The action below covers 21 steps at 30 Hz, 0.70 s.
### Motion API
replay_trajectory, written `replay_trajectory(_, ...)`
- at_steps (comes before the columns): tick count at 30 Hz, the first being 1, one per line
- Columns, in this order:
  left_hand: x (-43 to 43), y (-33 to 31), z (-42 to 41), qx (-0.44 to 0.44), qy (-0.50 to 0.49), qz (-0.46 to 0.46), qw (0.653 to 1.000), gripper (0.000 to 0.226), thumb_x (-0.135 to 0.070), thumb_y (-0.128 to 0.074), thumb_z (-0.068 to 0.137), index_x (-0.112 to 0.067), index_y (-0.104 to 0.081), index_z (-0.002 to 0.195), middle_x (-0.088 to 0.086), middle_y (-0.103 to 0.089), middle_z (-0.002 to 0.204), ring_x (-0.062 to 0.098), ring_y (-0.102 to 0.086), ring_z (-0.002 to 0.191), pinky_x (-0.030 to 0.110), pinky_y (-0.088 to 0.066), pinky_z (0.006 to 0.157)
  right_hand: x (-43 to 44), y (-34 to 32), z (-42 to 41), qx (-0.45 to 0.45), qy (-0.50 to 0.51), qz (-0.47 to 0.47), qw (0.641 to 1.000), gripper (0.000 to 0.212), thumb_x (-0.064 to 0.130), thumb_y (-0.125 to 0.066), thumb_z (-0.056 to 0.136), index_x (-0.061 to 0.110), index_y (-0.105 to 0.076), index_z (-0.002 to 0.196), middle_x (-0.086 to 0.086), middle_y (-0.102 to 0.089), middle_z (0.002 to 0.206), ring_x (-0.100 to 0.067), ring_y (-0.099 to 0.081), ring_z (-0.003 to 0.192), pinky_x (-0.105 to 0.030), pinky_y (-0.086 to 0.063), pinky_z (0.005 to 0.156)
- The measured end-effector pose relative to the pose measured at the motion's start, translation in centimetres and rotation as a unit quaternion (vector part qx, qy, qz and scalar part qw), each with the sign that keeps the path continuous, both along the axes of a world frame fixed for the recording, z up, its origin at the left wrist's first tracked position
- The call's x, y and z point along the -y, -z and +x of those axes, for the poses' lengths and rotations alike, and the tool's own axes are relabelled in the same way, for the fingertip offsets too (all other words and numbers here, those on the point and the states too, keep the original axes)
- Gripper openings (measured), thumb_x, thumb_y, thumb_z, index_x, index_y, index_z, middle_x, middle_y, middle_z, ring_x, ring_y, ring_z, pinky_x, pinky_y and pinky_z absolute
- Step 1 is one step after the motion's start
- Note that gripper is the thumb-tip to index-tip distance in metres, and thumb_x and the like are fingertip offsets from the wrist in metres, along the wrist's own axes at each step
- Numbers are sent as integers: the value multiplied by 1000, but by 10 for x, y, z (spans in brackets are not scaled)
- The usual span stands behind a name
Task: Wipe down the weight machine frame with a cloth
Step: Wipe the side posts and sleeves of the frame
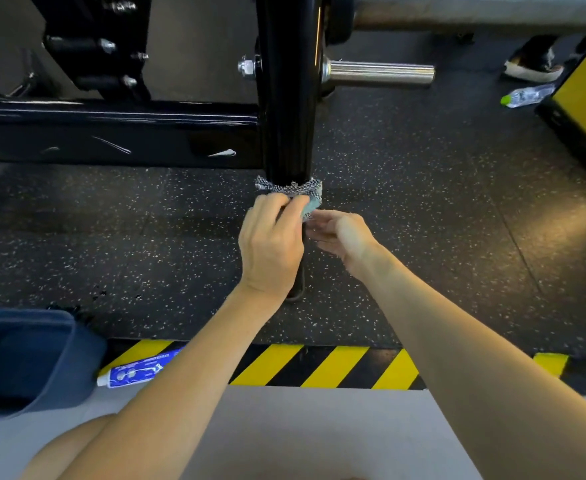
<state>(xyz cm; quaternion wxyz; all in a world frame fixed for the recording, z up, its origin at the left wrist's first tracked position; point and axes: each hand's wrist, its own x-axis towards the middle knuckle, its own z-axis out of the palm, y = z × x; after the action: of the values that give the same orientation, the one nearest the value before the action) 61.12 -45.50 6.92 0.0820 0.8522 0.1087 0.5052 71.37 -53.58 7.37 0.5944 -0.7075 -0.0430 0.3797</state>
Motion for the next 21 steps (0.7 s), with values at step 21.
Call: replay_trajectory(21,1,13,-12,-24,3,-7,1000,32,-16,-45,101,1,-71,93,8,-61,85,18,-57,72,33,-53,58,-6,-18,-19,4,47,24,999,38,-11,-40,87,12,-66,104,-4,-68,82,-11,-61,70,-16,-50,55)
